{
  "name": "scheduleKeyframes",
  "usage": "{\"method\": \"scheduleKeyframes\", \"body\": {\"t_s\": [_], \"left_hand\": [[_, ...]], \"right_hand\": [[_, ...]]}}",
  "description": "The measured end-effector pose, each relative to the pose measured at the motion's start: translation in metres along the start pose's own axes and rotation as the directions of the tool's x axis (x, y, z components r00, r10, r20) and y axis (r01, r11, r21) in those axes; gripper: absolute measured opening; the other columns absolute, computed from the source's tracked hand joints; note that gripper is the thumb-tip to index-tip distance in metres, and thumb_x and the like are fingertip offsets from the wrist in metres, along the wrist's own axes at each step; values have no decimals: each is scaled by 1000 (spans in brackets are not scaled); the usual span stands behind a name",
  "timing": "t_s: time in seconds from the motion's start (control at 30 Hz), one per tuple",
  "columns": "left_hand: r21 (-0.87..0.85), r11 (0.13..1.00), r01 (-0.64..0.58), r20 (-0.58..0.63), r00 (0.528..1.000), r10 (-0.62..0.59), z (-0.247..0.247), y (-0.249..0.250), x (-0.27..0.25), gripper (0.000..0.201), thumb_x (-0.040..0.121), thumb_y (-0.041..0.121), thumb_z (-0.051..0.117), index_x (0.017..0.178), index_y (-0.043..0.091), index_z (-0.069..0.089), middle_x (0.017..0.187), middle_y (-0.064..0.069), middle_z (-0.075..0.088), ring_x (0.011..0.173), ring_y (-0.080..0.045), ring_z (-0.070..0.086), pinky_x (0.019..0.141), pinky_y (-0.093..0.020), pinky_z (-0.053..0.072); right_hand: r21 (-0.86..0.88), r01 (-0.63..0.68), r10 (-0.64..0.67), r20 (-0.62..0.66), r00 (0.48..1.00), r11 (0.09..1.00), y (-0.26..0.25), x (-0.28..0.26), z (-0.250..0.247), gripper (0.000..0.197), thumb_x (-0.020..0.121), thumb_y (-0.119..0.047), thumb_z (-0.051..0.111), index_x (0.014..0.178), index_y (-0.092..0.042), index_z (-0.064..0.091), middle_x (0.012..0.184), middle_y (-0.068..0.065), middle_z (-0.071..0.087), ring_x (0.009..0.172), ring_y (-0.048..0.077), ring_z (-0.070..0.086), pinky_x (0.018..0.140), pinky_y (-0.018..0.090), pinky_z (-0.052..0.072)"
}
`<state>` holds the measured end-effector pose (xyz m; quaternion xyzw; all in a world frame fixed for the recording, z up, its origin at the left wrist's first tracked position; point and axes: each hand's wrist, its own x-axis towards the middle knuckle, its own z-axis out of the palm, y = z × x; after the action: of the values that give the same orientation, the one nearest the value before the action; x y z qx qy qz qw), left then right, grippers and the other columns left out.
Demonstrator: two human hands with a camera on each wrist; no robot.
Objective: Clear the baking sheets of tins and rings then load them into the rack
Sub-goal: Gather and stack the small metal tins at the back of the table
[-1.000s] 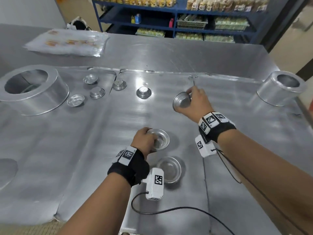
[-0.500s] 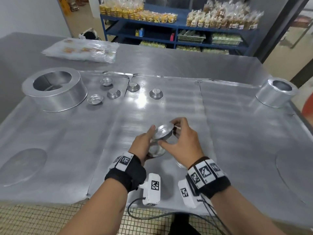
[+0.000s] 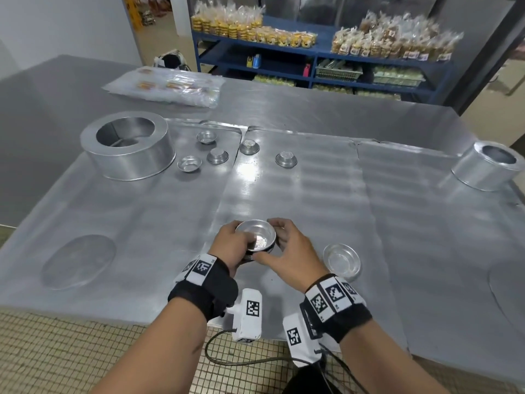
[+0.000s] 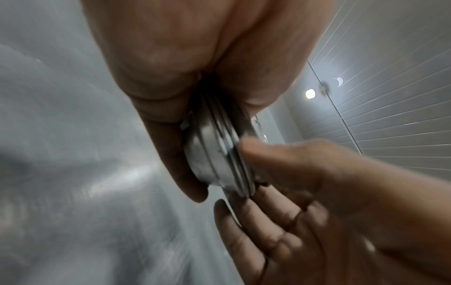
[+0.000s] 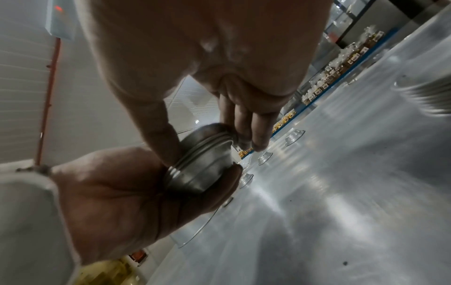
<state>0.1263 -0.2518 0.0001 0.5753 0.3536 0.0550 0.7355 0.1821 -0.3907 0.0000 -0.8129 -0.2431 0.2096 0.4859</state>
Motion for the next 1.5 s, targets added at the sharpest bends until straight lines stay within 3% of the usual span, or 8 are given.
{"method": "scheduleKeyframes", "body": {"t_s": [0.1, 0.27, 0.5, 0.73, 0.9, 1.03, 1.23, 1.5], "left_hand": [[14, 1000, -3, -42, 999, 4, -13, 0, 3, 30, 86, -11, 49, 107, 5, 62, 103, -23, 65, 90, -39, 66, 72, -46, 61], [13, 1000, 4, -86, 996, -2, -23, 3, 15, 29, 85, -14, 49, 95, 10, 63, 95, -21, 61, 84, -33, 60, 83, -54, 56], [0, 999, 32, -133, 991, -32, -26, 14, 37, 32, 84, -16, 48, 88, 12, 63, 89, -17, 59, 81, -30, 56, 86, -64, 54], [36, 997, 68, -172, 983, -61, -37, 31, 74, 28, 86, -12, 52, 98, 9, 64, 85, -14, 60, 74, -28, 58, 77, -47, 57], [41, 994, 101, -189, 978, -91, -43, 37, 102, 29, 84, -14, 52, 94, 11, 63, 87, -16, 61, 77, -31, 60, 83, -61, 56], [53, 991, 119, -197, 975, -107, -44, 42, 123, 27, 84, -13, 53, 93, 9, 64, 85, -17, 61, 80, -32, 60, 84, -66, 54], [78, 988, 132, -217, 970, -113, -44, 43, 144, 27, 84, -14, 54, 91, 10, 64, 78, -12, 59, 72, -25, 55, 71, -39, 47], [79, 987, 137, -206, 971, -118, -50, 40, 156, 26, 84, -13, 54, 95, 8, 65, 87, -18, 61, 80, -28, 57, 75, -44, 50]], "right_hand": [[-7, -25, 25, 103, 994, 1000, -3, 10, 5, 83, 53, -28, 70, 134, -22, 52, 117, -14, 66, 116, 6, 61, 104, 33, 49], [-142, -12, 32, 146, 989, 990, -7, 38, 5, 58, 78, 0, 64, 135, -9, 55, 132, 6, 62, 122, 14, 59, 106, 28, 46], [-471, -52, 114, 105, 988, 881, 0, 113, -3, 46, 81, -8, 66, 127, -11, 62, 124, 8, 64, 109, 22, 64, 98, 32, 52], [-656, -142, 218, 35, 975, 742, 6, 209, -13, 36, 83, -10, 65, 118, -3, 66, 117, 12, 66, 102, 27, 66, 81, 28, 53], [-703, -198, 201, -80, 976, 683, 18, 276, -29, 22, 84, -19, 66, 102, -7, 61, 115, 15, 62, 112, 33, 59, 82, 30, 50], [-711, -203, 158, -131, 979, 673, 33, 325, -46, 51, 80, -22, 70, 126, -3, 55, 129, 16, 55, 121, 34, 52, 95, 35, 49], [-665, -241, 177, -164, 970, 707, 52, 376, -58, 75, 74, -35, 82, 134, -5, 49, 135, 15, 51, 128, 33, 47, 102, 38, 46], [-697, -248, 211, -142, 967, 672, 58, 397, -60, 70, 71, -39, 81, 125, -7, 50, 123, 19, 56, 116, 39, 53, 88, 38, 47]]}}
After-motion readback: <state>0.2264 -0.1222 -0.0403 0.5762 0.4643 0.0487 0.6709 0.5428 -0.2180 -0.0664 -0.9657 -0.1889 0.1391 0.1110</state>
